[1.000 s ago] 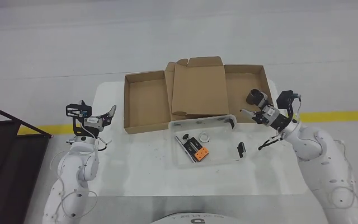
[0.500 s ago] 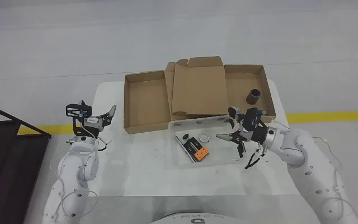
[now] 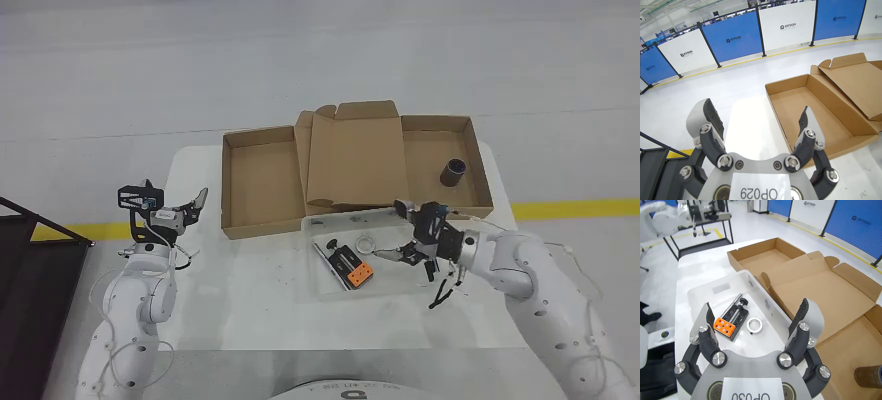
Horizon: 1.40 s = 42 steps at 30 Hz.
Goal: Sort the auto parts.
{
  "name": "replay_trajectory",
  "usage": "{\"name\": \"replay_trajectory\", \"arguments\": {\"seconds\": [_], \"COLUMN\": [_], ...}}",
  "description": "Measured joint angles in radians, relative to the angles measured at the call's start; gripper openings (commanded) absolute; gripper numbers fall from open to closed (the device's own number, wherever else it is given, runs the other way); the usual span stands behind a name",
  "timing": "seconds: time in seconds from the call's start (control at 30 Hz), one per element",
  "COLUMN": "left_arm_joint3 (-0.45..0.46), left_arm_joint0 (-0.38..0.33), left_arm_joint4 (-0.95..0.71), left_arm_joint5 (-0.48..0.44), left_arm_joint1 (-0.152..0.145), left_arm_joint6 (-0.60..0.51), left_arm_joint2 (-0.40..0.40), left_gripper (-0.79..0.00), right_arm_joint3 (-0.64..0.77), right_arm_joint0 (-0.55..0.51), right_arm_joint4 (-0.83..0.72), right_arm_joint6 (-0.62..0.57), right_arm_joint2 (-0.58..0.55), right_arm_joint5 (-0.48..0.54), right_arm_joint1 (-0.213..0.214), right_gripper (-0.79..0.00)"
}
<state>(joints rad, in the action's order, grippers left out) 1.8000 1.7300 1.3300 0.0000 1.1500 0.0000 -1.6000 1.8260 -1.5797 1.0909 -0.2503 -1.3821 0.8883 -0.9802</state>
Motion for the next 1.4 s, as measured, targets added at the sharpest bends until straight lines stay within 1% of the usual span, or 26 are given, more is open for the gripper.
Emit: {"name": "replay_trajectory", "arguments": {"seconds": [0.03, 0.1, 0.2, 0.4, 0.5, 0.6, 0.7, 0.77, 0.8, 0.87, 1.0, 1.03, 1.2, 1.3, 1.33, 1.4], "left_arm_joint3": [0.000, 0.000, 0.000, 0.000, 0.000, 0.000, 0.000, 0.000, 0.000, 0.000, 0.000, 0.000, 0.000, 0.000, 0.000, 0.000], "left_arm_joint0": [0.000, 0.000, 0.000, 0.000, 0.000, 0.000, 0.000, 0.000, 0.000, 0.000, 0.000, 0.000, 0.000, 0.000, 0.000, 0.000], "left_arm_joint4": [0.000, 0.000, 0.000, 0.000, 0.000, 0.000, 0.000, 0.000, 0.000, 0.000, 0.000, 0.000, 0.000, 0.000, 0.000, 0.000], "left_arm_joint5": [0.000, 0.000, 0.000, 0.000, 0.000, 0.000, 0.000, 0.000, 0.000, 0.000, 0.000, 0.000, 0.000, 0.000, 0.000, 0.000], "left_arm_joint1": [0.000, 0.000, 0.000, 0.000, 0.000, 0.000, 0.000, 0.000, 0.000, 0.000, 0.000, 0.000, 0.000, 0.000, 0.000, 0.000], "left_arm_joint6": [0.000, 0.000, 0.000, 0.000, 0.000, 0.000, 0.000, 0.000, 0.000, 0.000, 0.000, 0.000, 0.000, 0.000, 0.000, 0.000], "left_arm_joint2": [0.000, 0.000, 0.000, 0.000, 0.000, 0.000, 0.000, 0.000, 0.000, 0.000, 0.000, 0.000, 0.000, 0.000, 0.000, 0.000], "left_gripper": [0.000, 0.000, 0.000, 0.000, 0.000, 0.000, 0.000, 0.000, 0.000, 0.000, 0.000, 0.000, 0.000, 0.000, 0.000, 0.000], "right_arm_joint3": [0.010, 0.029, 0.031, -0.014, -0.045, -0.085, -0.120, -0.134, -0.141, -0.150, -0.163, -0.166, -0.196, -0.213, -0.219, -0.231], "right_arm_joint0": [0.003, 0.011, 0.027, 0.078, 0.109, 0.144, 0.175, 0.191, 0.201, 0.215, 0.243, 0.249, 0.281, 0.296, 0.301, 0.309], "right_arm_joint4": [0.023, 0.075, 0.118, 0.092, 0.081, 0.064, 0.052, 0.050, 0.051, 0.058, 0.090, 0.094, 0.105, 0.111, 0.113, 0.114], "right_arm_joint6": [-0.011, -0.035, -0.078, -0.158, -0.210, -0.249, -0.283, -0.303, -0.314, -0.330, -0.364, -0.369, -0.389, -0.397, -0.399, -0.399], "right_arm_joint2": [0.012, 0.040, 0.072, 0.119, 0.146, 0.174, 0.198, 0.212, 0.222, 0.239, 0.286, 0.295, 0.338, 0.358, 0.364, 0.375], "right_arm_joint5": [0.001, 0.002, -0.006, -0.007, 0.015, 0.002, -0.048, -0.082, -0.102, -0.129, -0.188, -0.193, -0.203, -0.209, -0.212, -0.218], "right_arm_joint1": [0.000, -0.001, -0.002, -0.004, -0.005, -0.009, -0.014, -0.018, -0.020, -0.024, -0.033, -0.035, -0.044, -0.048, -0.050, -0.053], "right_gripper": [-0.308, -0.345, -0.342, -0.397, -0.400, -0.403, -0.394, -0.360, -0.360, -0.311, -0.280, -0.268, -0.262, -0.314, -0.379, -0.400]}}
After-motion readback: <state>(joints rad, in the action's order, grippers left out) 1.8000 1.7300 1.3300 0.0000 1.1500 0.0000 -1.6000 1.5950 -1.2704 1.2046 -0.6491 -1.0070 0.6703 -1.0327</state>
